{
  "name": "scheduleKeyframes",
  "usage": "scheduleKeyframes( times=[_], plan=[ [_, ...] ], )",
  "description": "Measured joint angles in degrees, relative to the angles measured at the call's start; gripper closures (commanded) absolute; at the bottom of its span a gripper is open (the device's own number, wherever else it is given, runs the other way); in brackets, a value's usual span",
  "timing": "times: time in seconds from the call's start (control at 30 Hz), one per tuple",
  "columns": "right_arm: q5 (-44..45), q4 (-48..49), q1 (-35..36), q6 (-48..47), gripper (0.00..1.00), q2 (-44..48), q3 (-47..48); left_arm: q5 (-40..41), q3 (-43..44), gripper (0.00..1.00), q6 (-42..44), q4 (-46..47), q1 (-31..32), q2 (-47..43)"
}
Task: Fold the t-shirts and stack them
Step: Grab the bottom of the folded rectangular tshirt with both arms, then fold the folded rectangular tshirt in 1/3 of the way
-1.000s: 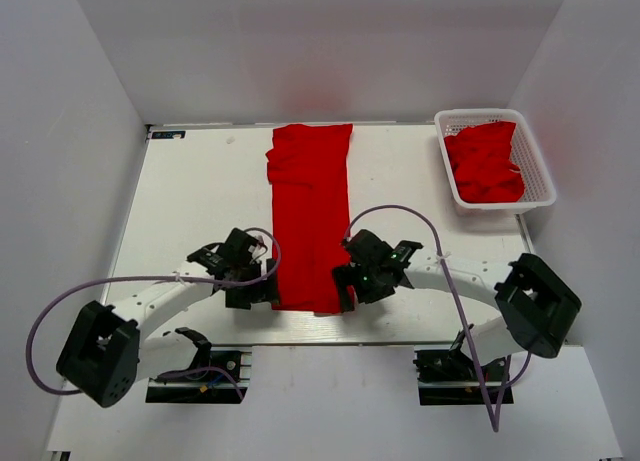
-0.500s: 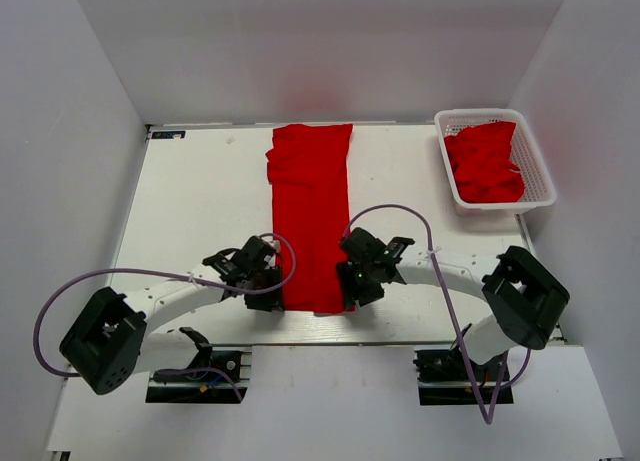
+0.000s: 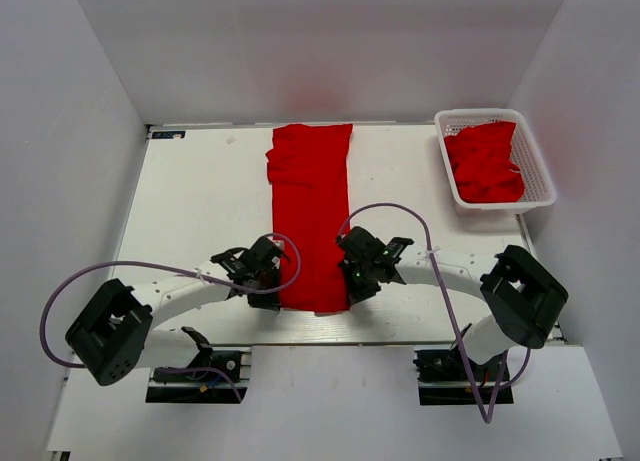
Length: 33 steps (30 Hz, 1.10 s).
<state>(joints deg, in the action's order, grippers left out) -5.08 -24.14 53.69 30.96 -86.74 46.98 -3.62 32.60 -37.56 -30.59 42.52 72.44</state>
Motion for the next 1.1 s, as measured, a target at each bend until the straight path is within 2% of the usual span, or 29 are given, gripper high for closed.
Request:
scheduleKeyframes(
  times=[0.27,0.4,0.73,1.1],
  plan=[
    [2.64,-0.50,-0.22,-2.12,1.00,1.14,1.03,4.79,7.26,1.00,2.25,-6.71,0.02,2.38],
    [5.64,-2.49,-1.01,-3.82,1.00,0.37,5.42,4.76,13.60,1.00,3.91,-6.69,-0.44,7.93],
    [10.62,-3.45,-6.05,-8.61,1.00,-4.44,16.37,11.47,29.97,1.00,6.95,-9.84,-2.23,17.27],
    [14.16,-4.48,-12.15,-11.15,1.00,-12.35,26.95,14.84,40.59,1.00,8.17,-9.60,-8.46,25.73]
  ],
)
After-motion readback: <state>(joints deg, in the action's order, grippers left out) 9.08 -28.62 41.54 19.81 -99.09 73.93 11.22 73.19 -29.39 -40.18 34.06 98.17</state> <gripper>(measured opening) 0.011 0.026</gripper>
